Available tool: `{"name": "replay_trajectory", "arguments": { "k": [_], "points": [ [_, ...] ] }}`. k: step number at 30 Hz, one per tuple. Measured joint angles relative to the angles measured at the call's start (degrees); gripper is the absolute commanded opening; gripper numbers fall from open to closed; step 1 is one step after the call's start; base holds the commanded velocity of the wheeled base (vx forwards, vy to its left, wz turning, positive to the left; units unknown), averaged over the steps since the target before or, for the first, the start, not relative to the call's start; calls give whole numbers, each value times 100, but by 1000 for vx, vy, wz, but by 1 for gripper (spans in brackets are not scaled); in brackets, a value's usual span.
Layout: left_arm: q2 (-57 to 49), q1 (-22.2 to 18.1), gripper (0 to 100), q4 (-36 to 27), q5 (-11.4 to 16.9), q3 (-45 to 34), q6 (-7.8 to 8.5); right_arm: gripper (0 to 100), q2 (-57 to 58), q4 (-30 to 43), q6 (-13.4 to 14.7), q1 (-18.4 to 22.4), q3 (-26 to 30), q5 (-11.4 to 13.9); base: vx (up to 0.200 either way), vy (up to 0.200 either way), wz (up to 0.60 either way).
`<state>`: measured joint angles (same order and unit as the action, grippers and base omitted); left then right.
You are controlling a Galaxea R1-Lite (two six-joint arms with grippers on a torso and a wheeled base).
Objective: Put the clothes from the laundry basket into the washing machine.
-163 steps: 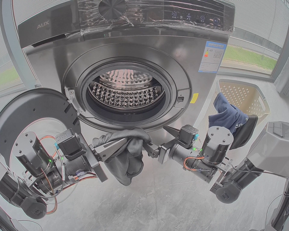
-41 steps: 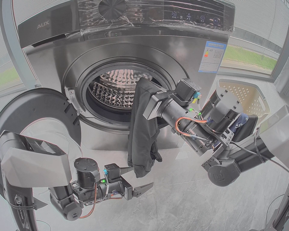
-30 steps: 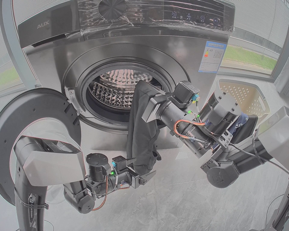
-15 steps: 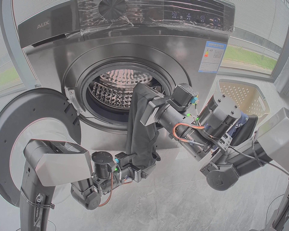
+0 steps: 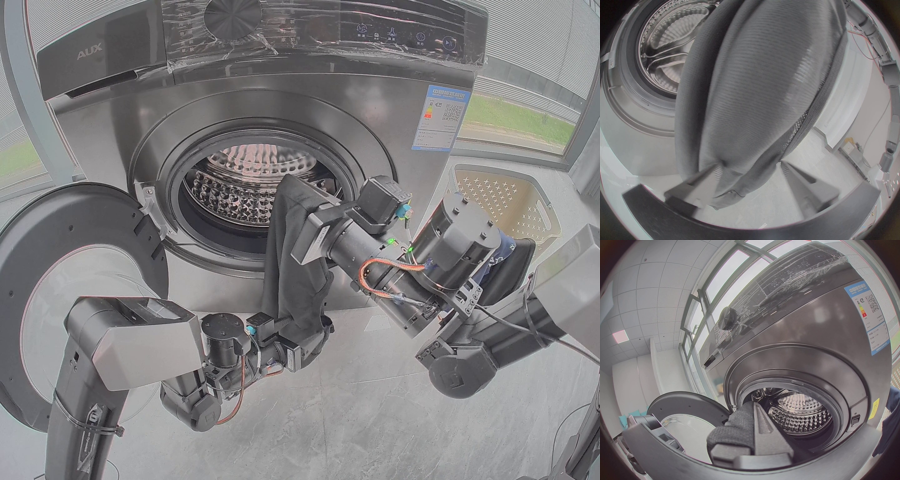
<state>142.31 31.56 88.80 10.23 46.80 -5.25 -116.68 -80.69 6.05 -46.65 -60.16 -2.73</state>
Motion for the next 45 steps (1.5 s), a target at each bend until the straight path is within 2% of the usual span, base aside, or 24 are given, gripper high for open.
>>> {"name": "replay_trajectory", "arguments": {
  "k": [3,10,15,24,25,28,34,45],
  "points": [
    [49,-9,0,2,-145,132,-73,0,17,-2,2,0,29,0,0,0,0],
    [-4,-26,0,13,-165,-13,-82,0,57,-2,2,95,62,2,0,0,0],
    [-400,-41,0,16,-101,-573,-82,0,77,2,2,233,66,0,0,0,0],
    [-1189,11,0,18,180,-1607,-84,0,144,17,5,338,82,0,0,0,0],
    [-1235,84,100,21,241,-1659,-87,0,144,15,2,333,74,2,0,0,0],
    [-1301,258,100,21,400,-1720,-119,0,146,2,7,316,62,0,0,0,0],
    [-1221,529,100,18,450,-1549,-306,0,155,-7,9,256,43,0,0,0,0],
    [-527,571,100,-6,354,-606,-334,0,163,-7,13,148,40,0,0,0,0]
  ]
}}
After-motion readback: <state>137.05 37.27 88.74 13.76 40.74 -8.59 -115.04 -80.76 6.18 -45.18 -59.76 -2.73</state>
